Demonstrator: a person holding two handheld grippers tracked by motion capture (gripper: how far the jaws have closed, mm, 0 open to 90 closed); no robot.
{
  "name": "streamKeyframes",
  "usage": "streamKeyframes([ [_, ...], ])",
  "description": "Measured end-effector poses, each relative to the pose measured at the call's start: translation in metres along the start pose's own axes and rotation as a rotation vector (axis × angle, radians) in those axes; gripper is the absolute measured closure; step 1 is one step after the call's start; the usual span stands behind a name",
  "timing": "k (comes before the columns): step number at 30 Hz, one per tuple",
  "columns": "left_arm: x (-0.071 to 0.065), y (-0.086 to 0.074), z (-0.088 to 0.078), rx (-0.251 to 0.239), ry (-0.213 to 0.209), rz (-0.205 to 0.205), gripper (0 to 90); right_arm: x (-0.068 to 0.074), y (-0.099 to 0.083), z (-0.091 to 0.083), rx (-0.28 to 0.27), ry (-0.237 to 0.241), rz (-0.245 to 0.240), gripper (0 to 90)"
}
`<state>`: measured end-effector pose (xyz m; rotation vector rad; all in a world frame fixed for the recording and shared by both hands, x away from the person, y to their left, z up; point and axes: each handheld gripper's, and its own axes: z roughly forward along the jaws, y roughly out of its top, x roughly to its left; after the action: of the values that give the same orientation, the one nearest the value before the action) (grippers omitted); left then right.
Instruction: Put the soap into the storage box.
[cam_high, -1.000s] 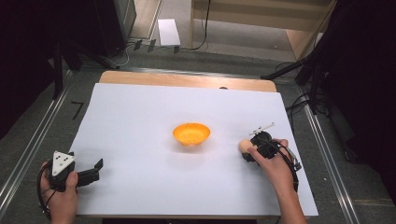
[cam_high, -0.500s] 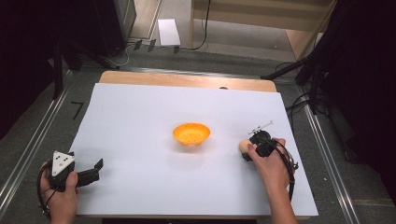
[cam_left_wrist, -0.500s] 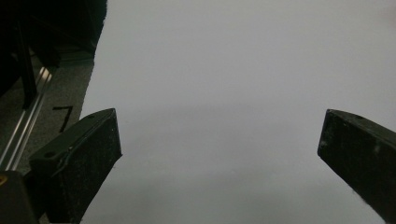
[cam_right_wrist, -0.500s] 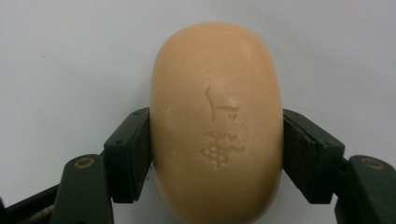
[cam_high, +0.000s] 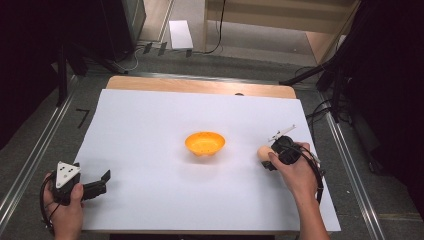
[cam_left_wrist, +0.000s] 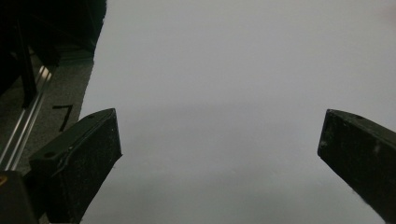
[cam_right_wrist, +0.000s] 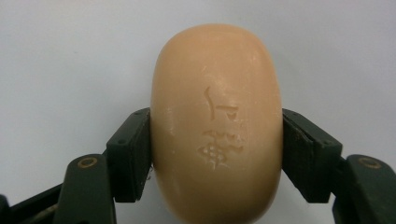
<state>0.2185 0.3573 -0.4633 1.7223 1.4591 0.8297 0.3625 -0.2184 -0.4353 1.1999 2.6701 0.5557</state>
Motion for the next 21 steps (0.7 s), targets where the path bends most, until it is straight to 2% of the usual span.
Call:
streamKeyframes([
  [5, 0.000, 0.000, 0.000, -0.002, 0.000, 0.001, 0.0, 0.003, 0.014, -0.010, -0.008, 0.030, -0.097, 32.8],
  [7, 0.000, 0.000, 0.000, -0.005, -0.001, -0.001, 0.0, 0.006, 0.021, -0.012, -0.009, 0.038, -0.128, 32.8],
  [8, 0.000, 0.000, 0.000, -0.005, -0.001, -0.001, 0.0, 0.006, 0.021, -0.012, -0.009, 0.038, -0.128, 32.8],
  [9, 0.000, 0.000, 0.000, -0.005, -0.002, -0.003, 0.0, 0.010, 0.028, -0.015, -0.010, 0.047, -0.167, 32.8],
  [21, 0.001, 0.000, -0.001, -0.007, -0.006, -0.007, 0.0, 0.023, 0.062, -0.017, -0.020, 0.087, -0.327, 32.8],
])
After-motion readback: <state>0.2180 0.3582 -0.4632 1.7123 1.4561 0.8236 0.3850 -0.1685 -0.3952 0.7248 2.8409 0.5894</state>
